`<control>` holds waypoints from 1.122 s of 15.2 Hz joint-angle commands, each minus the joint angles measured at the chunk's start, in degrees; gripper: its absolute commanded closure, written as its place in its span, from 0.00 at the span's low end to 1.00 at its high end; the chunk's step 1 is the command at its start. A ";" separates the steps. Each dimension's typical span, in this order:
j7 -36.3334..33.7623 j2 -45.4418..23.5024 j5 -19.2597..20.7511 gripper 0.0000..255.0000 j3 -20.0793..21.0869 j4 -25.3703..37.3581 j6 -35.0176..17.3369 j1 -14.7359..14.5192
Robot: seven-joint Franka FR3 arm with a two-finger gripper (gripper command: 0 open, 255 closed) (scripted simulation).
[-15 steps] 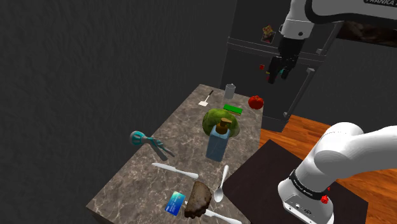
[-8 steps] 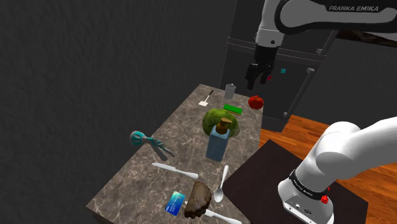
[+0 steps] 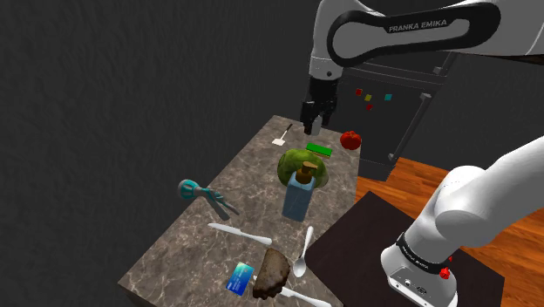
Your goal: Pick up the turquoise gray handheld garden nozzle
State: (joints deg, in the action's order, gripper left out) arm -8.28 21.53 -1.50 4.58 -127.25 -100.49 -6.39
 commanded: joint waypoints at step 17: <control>-6.22 -35.02 2.67 0.00 8.14 21.94 -9.59 -7.41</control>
State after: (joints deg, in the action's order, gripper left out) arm -13.94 -11.20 0.74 12.32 -107.33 -110.02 -13.15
